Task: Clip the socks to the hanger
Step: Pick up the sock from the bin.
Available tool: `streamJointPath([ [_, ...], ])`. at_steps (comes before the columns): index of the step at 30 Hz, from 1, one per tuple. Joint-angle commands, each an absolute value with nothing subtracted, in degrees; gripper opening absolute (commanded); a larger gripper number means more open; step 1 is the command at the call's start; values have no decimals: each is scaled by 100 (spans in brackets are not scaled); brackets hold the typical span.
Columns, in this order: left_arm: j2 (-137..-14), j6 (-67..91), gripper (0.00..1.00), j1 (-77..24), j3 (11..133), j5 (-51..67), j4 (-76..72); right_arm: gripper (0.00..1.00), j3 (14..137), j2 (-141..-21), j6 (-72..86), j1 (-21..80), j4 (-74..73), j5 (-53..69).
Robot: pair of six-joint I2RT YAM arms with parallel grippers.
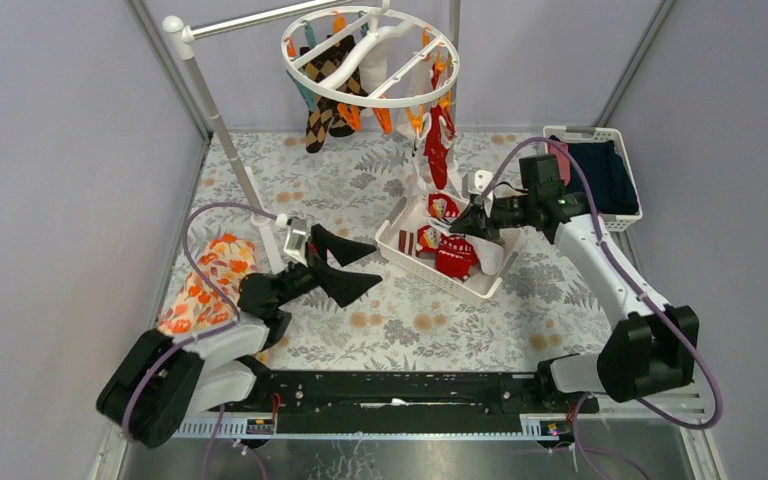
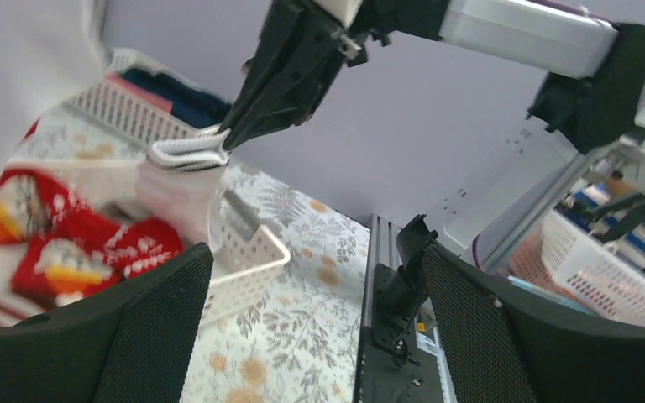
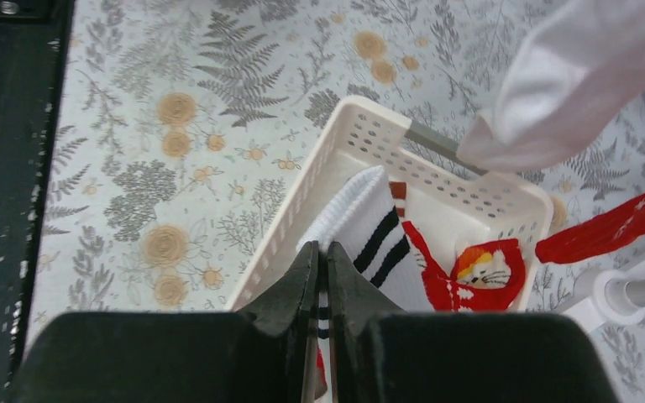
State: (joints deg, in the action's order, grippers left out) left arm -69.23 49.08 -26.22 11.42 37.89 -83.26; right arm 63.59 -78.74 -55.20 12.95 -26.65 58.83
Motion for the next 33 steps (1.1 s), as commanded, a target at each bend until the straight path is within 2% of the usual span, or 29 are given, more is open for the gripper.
streamJointPath([
  [1,-5986,2935,99,-3223,1509,3324,-6826,2,6979,-7336,-6410,1265,-4401,6347],
  [5,-5805,2094,99,-3635,2087,3158,-5848,2,7339,-6899,-6666,1266,-5168,6472],
  [11,-5883,946,98,-3968,2576,3661,-5640,2,8017,-6683,-7113,1266,-6272,7117],
  [16,-6231,193,97,-4041,3141,3681,-5280,1,8095,-6628,-7213,1273,-6682,7714],
  [22,-7039,44,80,-4139,3886,4067,-5301,1,8090,-6559,-7260,1274,-6877,8006],
  [26,-7565,143,76,-4185,4039,4485,-5762,1,8112,-6514,-7213,1283,-6903,8093],
  [30,-7820,533,64,-4257,4058,4710,-6392,1,8104,-6521,-7207,1291,-6897,8114],
  [33,-7931,915,63,-4317,3976,4848,-7020,1,8101,-6541,-7207,1292,-6875,8121],
])
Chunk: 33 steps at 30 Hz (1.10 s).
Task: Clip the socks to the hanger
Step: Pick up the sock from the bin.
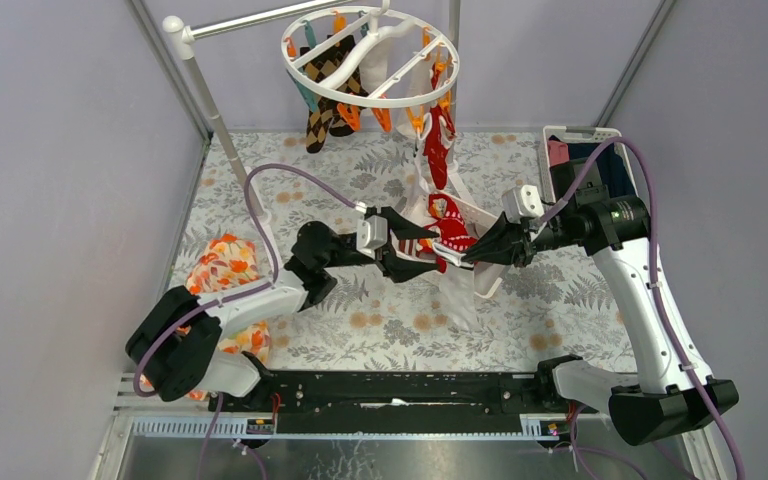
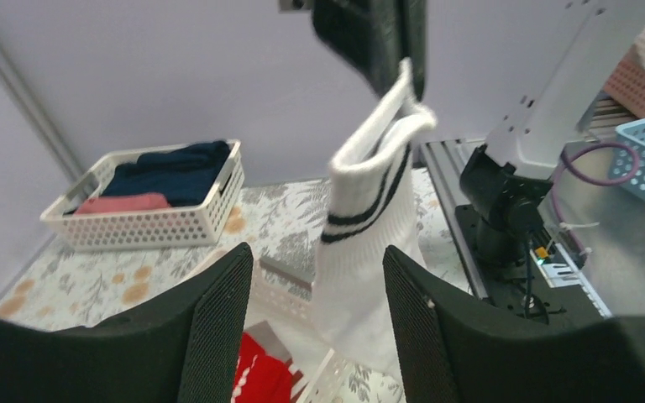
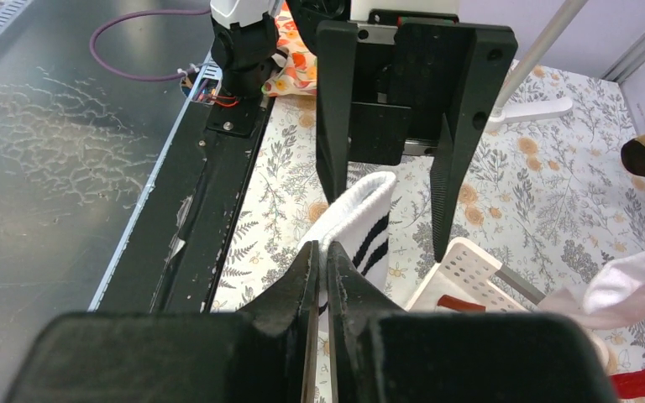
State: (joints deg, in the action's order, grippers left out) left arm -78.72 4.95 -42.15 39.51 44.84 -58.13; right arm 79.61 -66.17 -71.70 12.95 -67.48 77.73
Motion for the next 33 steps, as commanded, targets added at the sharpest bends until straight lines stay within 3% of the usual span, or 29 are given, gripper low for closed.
streamJointPath([
  [1,-7962,1030,64,-4323,3961,4921,-7166,1,8103,-6546,-7203,1290,-6858,8121],
  [12,-8359,1778,65,-4370,3934,5179,-8104,1,8125,-6548,-6964,1287,-6722,8246],
  [24,-8596,2603,23,-4392,3937,4975,-9002,1,7912,-6495,-6507,1289,-6273,8139],
  [28,-8403,2466,0,-4391,3841,4937,-8770,2,7910,-6479,-6271,1284,-6124,8093],
  [29,-8324,2378,0,-4392,3787,4867,-8620,5,7910,-6454,-6164,1283,-6062,8075],
  [33,-7793,1940,0,-4392,3459,4485,-7648,49,7844,-6342,-5549,1251,-5617,7979],
])
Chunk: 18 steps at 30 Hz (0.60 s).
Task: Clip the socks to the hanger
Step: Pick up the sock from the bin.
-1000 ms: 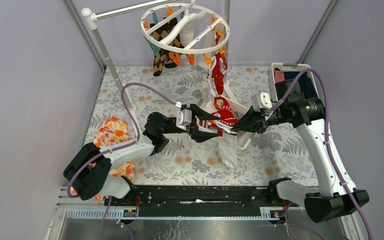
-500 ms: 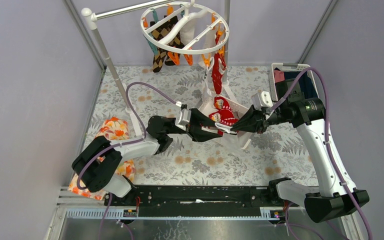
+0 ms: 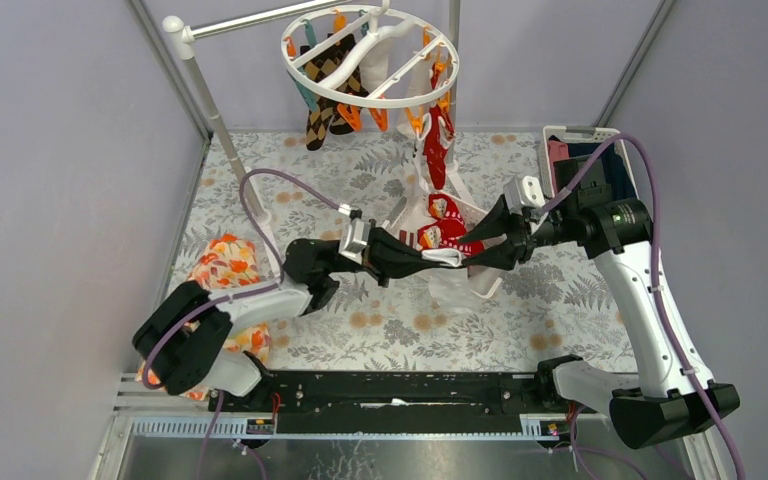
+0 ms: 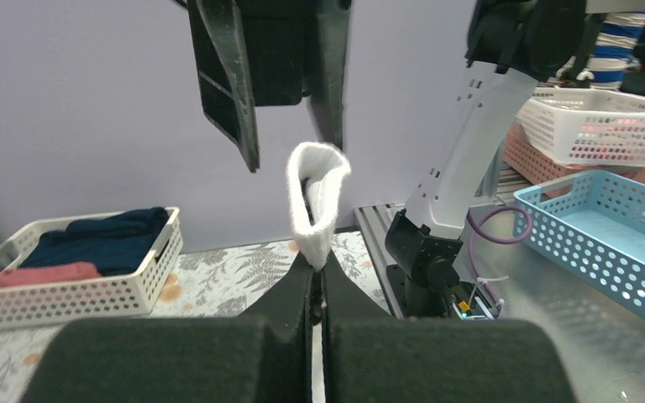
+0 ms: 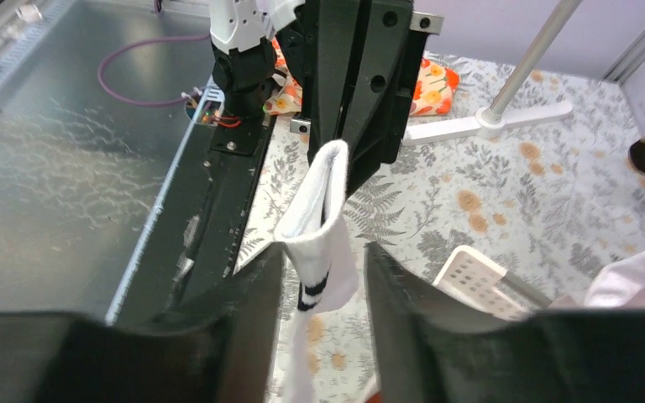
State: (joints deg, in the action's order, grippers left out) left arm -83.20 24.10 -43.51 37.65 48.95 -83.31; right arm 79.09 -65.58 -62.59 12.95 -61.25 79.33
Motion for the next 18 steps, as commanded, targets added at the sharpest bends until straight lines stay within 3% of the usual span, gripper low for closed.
streamJointPath([
  [1,-7652,1905,0,-4391,3373,4364,-7428,57,7800,-6311,-5361,1217,-5479,7962],
  [5,-6829,1769,0,-4389,3147,3813,-6123,76,7484,-6225,-4726,953,-4806,7948],
  [10,-5790,1697,0,-4394,3037,3100,-4293,86,6732,-5774,-3940,380,-3716,8203],
  [18,-4519,1624,0,-4390,3213,2492,-2207,88,5462,-4909,-2368,-314,-1737,8566],
])
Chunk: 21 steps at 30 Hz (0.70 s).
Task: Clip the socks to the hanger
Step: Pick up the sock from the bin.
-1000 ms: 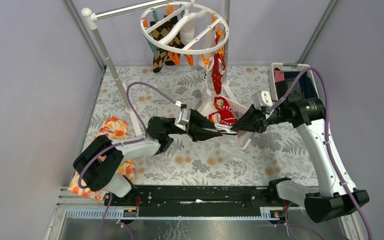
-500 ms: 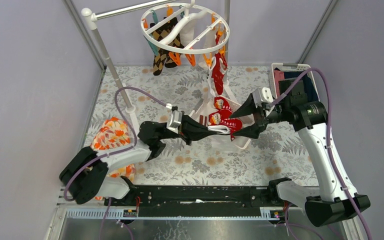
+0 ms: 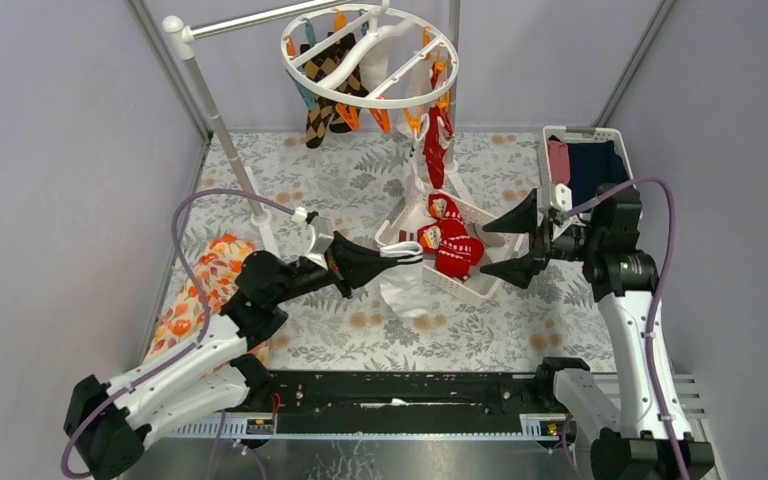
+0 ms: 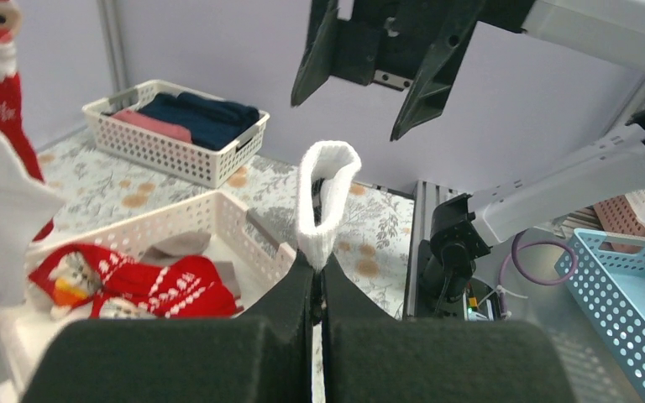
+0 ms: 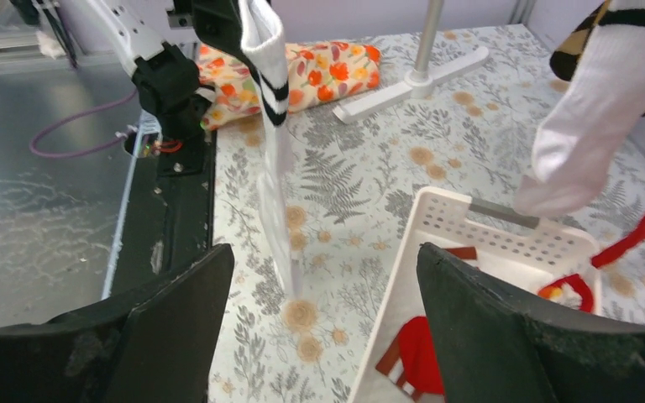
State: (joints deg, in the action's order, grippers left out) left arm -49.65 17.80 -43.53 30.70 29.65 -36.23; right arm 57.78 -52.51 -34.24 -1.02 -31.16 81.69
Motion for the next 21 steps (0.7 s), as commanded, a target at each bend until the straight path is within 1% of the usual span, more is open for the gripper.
streamJointPath([
  [1,-4377,1626,0,-4392,3228,2409,-2051,88,5344,-4846,-2135,-355,-1470,8538],
  [2,-4237,1626,0,-4394,3240,2325,-1886,88,5257,-4790,-1963,-379,-1194,8469],
  [5,-3817,1574,0,-4394,3227,1949,-1453,90,5208,-4663,-1855,-419,-1172,8175],
  [6,-3688,1536,0,-4394,3218,1822,-1342,96,5242,-4642,-1855,-422,-1224,8088],
  [7,-3579,1522,0,-4385,3215,1708,-1258,99,5300,-4625,-1886,-430,-1323,8028],
  [9,-3404,1516,0,-4386,3228,1500,-1131,100,5491,-4578,-2004,-431,-1567,7912],
  [13,-3333,1419,0,-4381,3406,1260,-822,100,5992,-4606,-3011,-431,-2829,7419],
  [17,-3417,1381,0,-4381,3490,1072,-695,100,6093,-4849,-2740,-431,-2840,7589],
  [20,-3482,1375,0,-4385,3560,934,-565,100,6654,-5208,-2668,-403,-3170,7545],
  [21,-3509,1372,0,-4386,3572,906,-534,100,6951,-5371,-2769,-371,-3506,7426],
])
